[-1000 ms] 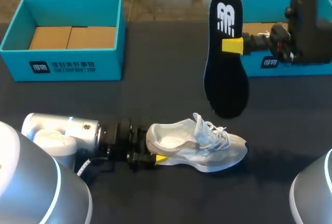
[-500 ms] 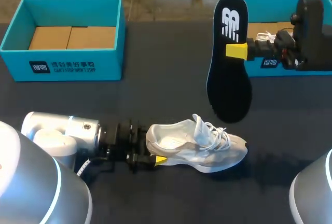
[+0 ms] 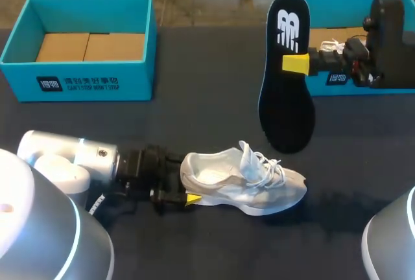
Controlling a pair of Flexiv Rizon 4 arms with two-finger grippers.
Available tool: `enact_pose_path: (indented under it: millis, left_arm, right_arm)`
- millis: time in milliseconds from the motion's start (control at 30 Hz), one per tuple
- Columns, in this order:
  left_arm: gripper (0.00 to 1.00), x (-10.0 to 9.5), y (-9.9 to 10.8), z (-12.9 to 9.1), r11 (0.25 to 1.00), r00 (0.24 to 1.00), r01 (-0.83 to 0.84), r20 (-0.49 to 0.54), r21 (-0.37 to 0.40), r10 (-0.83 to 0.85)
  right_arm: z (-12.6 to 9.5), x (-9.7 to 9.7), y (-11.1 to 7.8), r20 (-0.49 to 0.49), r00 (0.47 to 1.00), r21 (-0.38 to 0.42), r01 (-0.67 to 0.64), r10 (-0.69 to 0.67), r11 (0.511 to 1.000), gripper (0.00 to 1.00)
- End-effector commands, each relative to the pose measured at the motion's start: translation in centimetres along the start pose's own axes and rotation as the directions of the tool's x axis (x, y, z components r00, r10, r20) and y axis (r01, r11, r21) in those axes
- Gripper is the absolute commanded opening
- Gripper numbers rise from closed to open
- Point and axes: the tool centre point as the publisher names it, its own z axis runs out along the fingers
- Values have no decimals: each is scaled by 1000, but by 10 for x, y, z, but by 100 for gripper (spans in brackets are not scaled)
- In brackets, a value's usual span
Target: Take the shoe out of the shoebox, open the shoe tongue, remove and reinsert the insole, then place the shoe into the shoebox
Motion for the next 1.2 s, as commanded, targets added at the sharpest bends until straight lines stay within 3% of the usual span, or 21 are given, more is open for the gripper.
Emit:
enact_pose_path:
  millis: [33,267,333,767,867,900,967,1067,1200]
  left_arm:
    - [100,1,-8,-13,997,999,17,-39,-70,-20]
    - [100,-2,-10,-25,981,999,-5,-39,-196,-3]
    - [100,-4,-9,-29,957,1000,-17,5,-290,20]
    - [100,-4,-9,-29,957,1000,-17,5,-290,20]
    - [100,-13,-12,-35,909,1000,-24,-9,-416,22]
    - [100,-14,-15,-36,853,998,-41,11,-520,55]
    - [100,-13,-19,-40,802,993,-109,-21,-587,120]
    - [100,-9,-25,-44,628,986,-140,-51,-765,158]
    - [100,-11,-31,-48,620,992,-98,-24,-779,127]
  right_arm:
    - [2,-2,0,-1,1000,0,0,0,1000,0]
    - [2,-2,0,-1,1000,0,0,0,1000,0]
    - [2,-2,0,-1,1000,0,0,0,1000,0]
    - [2,-2,0,-1,1000,0,0,0,1000,0]
    - [2,-2,0,-1,1000,0,0,0,1000,0]
    - [2,-2,0,-1,1000,0,0,0,1000,0]
    - [2,-2,0,-1,1000,0,0,0,1000,0]
    - [2,-2,0,-1,1000,0,0,0,1000,0]
    - [2,-2,0,-1,1000,0,0,0,1000,0]
